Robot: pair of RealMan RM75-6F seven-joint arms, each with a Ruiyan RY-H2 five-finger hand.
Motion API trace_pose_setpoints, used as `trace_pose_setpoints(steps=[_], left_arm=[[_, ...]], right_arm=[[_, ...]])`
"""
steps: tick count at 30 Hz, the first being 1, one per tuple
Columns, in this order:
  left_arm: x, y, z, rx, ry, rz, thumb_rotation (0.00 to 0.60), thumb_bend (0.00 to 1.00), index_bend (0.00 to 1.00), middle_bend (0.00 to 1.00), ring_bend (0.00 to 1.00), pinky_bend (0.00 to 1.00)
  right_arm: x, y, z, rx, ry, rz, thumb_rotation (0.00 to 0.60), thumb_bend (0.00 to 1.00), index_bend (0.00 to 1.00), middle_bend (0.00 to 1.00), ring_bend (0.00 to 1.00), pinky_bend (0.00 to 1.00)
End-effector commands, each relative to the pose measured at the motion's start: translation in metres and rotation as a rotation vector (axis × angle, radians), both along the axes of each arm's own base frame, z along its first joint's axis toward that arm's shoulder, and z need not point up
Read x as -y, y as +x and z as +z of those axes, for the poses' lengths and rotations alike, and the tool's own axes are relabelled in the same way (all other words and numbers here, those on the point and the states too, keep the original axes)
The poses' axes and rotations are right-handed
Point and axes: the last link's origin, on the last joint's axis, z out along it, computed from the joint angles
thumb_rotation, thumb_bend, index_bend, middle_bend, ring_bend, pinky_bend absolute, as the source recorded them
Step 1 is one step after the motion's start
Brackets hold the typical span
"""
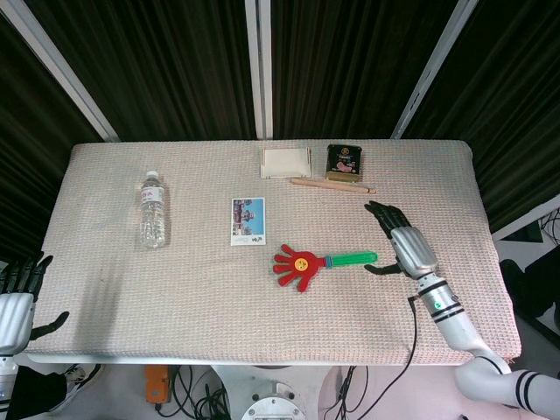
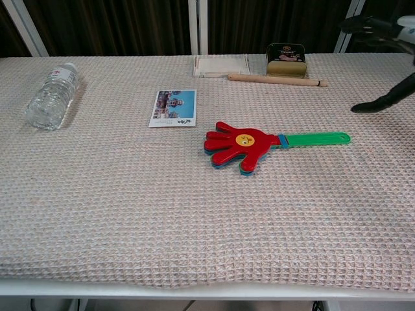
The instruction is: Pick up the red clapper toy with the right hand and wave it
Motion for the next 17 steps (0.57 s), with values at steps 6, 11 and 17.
trace_pose_setpoints(steps=[6, 11, 17], left_arm=[[0.0, 0.002, 0.003, -0.008, 0.007, -0.007, 0.6, 0.16, 0.04, 0.0, 0.0, 0.0], [-0.001, 0.002, 0.005, -0.016, 0.011, -0.004, 0.6, 0.16, 0.04, 0.0, 0.0, 0.0], [0.0, -0.002, 0.004, -0.018, 0.014, 0.008, 0.6, 0.16, 0.04, 0.0, 0.0, 0.0]], right_arm=[[-0.112, -0.074, 0.065, -0.381, -0.329, -0.212, 0.6, 0.02, 0.0, 0.0, 0.0, 0.0], [-0.131, -0.085, 0.069, -0.391, -0.372, -0.268, 0.6, 0.03, 0.0, 0.0, 0.0, 0.0], [-0.141, -0.093, 0.07, -0.413, -0.377, -0.329, 0.6, 0.03, 0.0, 0.0, 0.0, 0.0]])
